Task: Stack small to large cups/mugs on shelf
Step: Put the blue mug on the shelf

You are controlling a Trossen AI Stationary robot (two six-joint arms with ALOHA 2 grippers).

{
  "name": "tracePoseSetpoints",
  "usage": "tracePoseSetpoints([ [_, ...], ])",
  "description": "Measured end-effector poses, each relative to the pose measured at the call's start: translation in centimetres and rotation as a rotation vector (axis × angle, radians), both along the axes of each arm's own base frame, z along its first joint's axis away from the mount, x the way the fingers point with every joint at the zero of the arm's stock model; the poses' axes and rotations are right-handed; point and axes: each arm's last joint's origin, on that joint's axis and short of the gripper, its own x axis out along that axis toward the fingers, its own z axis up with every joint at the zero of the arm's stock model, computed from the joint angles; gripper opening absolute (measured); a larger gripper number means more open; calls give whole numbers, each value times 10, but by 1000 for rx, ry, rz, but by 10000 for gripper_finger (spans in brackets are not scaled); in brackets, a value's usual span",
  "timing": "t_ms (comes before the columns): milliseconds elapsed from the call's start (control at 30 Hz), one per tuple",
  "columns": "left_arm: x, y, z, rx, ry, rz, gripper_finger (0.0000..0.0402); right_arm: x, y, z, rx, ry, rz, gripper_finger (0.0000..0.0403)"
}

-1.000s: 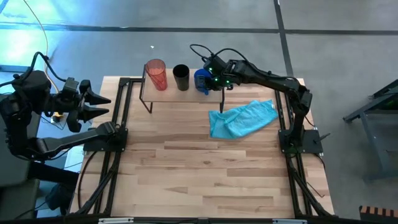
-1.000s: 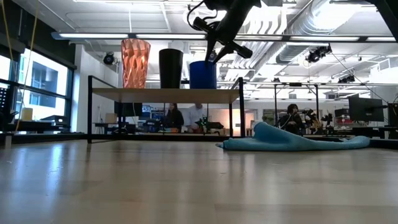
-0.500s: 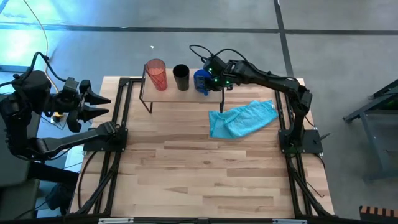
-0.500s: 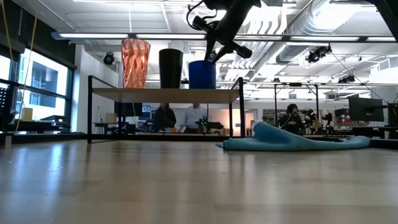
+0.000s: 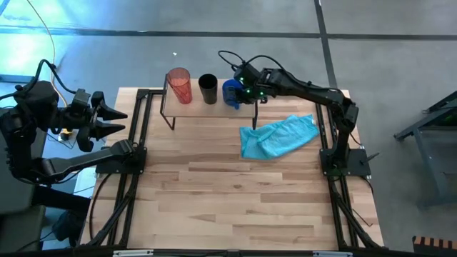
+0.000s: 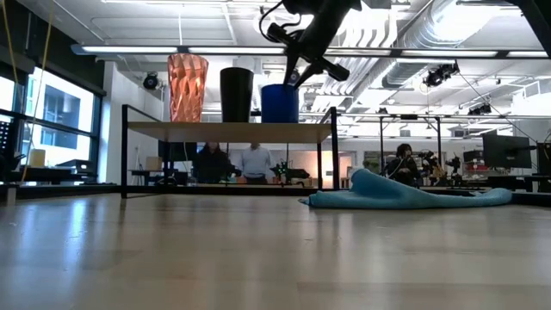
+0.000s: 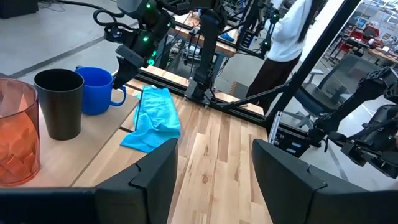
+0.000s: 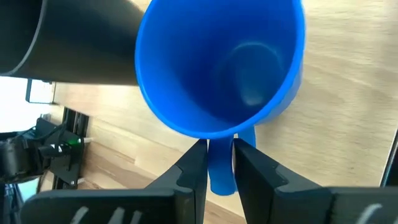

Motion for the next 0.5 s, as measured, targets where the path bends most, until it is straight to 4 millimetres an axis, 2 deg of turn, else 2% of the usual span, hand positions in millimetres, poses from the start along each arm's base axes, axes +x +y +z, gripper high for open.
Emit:
tracePoseSetpoints([
  [500,0,0,0,2,0,-1,193,0,0,0,13,-5,-31,67],
])
